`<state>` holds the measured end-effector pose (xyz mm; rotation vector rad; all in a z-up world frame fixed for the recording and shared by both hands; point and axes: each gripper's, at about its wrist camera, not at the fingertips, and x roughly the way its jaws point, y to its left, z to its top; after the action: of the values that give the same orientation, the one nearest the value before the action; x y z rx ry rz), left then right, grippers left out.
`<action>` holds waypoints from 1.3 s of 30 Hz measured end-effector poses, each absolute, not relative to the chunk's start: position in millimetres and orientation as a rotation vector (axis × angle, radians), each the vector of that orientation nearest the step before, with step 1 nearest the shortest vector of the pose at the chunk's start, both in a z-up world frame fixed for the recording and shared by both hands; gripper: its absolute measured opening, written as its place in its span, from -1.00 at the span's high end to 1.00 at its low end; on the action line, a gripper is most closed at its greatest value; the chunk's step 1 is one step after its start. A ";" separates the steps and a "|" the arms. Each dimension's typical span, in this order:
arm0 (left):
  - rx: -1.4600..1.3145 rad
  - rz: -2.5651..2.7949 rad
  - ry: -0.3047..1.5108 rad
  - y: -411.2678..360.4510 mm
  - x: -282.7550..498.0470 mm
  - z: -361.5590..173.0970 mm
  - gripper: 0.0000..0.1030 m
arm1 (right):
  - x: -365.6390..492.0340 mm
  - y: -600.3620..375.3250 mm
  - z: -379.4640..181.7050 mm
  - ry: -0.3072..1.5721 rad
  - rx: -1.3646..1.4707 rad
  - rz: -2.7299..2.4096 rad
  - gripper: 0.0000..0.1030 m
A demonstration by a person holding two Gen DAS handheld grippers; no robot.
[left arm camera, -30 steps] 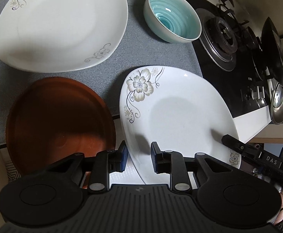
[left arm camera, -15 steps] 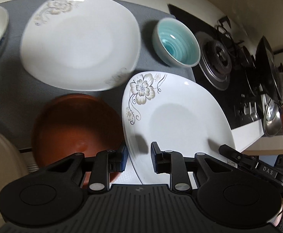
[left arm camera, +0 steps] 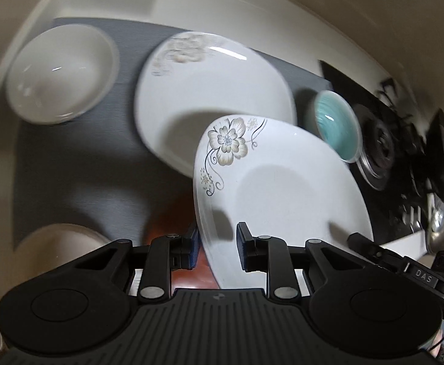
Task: Organize plates and bowls
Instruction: 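Lift the white floral plate with both grippers toward the other white plate, then lower the floral plate onto the other white plate and open both grippers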
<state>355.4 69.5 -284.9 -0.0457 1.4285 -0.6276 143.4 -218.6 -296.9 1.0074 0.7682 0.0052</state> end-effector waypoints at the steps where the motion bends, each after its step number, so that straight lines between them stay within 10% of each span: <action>1: -0.044 -0.614 1.428 72.7 359.6 -286.5 0.49 | 150.7 -216.6 -298.6 0.775 1.000 0.012 0.62; 39: -0.250 -0.619 1.441 118.4 384.7 -304.0 0.67 | 229.1 -198.5 -341.3 0.800 0.899 -0.121 0.76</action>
<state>384.7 118.4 -304.0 -0.2505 1.4411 -0.6191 229.1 -198.5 -341.3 0.8985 0.8004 -0.1211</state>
